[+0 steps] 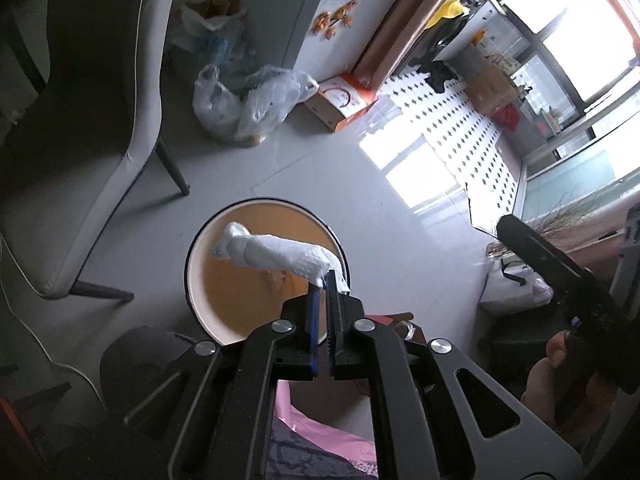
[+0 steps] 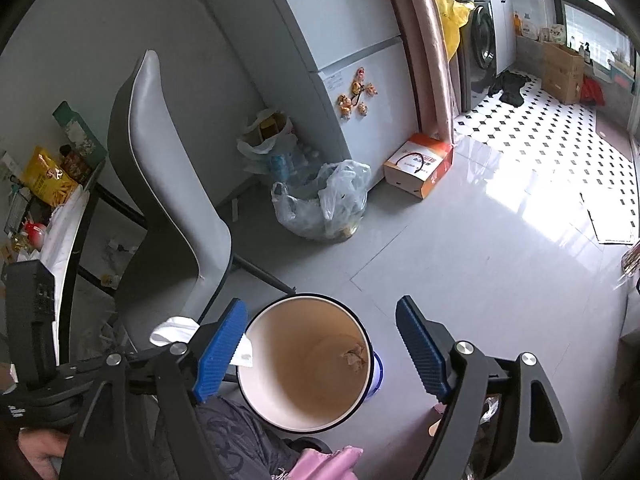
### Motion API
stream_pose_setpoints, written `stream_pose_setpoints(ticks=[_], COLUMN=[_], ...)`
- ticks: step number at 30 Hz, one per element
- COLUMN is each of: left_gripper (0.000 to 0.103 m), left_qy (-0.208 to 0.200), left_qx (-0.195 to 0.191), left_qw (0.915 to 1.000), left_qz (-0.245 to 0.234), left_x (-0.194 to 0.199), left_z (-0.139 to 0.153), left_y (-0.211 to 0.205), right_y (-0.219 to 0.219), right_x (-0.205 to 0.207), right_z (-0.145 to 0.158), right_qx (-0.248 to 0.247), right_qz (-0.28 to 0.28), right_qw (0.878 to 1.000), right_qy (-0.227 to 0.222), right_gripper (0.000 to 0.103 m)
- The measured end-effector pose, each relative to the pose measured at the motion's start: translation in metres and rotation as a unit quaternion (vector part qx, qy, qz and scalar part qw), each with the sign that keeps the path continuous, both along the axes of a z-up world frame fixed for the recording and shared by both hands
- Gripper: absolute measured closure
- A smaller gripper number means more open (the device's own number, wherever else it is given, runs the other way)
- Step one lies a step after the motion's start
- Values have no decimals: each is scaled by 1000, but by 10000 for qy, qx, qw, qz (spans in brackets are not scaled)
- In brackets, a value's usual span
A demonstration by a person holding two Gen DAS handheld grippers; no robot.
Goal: Collect trash
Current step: 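Open the right gripper to drop the foil wrapper into the bin, then move the right gripper back over the table toward the remaining trash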
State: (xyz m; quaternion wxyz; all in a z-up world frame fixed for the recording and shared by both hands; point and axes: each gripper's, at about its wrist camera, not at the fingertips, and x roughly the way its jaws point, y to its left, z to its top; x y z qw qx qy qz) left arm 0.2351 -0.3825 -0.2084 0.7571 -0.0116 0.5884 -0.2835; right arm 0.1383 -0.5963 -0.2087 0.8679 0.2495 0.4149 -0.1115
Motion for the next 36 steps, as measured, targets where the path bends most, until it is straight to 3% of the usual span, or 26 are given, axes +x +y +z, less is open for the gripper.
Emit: stream_pose_setpoints(ticks=[1,3,4,14,17,21,23,27,36], left_gripper=[87,49,46,45,37,29,25,11,7], left_qy=[29,-37,-107,-488,-671,-934,-1079,-1526,-2007], left_qx=[-10,-42,-66,-204,-418,-522,-527,-531,-545], left_qw=[10000,9998,9996,9970,9935,9869,9837,9702,9387], left_qz=[29,176,241,566,823,1210,1340,1805,2749], left_x=[1,1,0,5,1,-5,-7,-17,-41], left_z=[-2,2,5,47,69,93,102,125,152], left_y=[1,7,10,41,65,96,108,143,228], right_y=[-1,0,1,19,32,52,64,93,168], right_x=[0,-1,-2,3,6,7,10,19,26], right_z=[-1,-1,-1,14,25,41,48,61,110], right_qx=[14,39,50,21,-34,-208,-190,-220,-455], right_qz=[-19,-36,-33,202,351,425,501,828,1656], right_qw=[10000,10000,10000,9997,9990,9979,9973,9949,9800], right_qy=[10,15,-3,-160,-271,-451,-504,-533,-1001], right_gripper=[27,27,27,27,24,7,8,8,8])
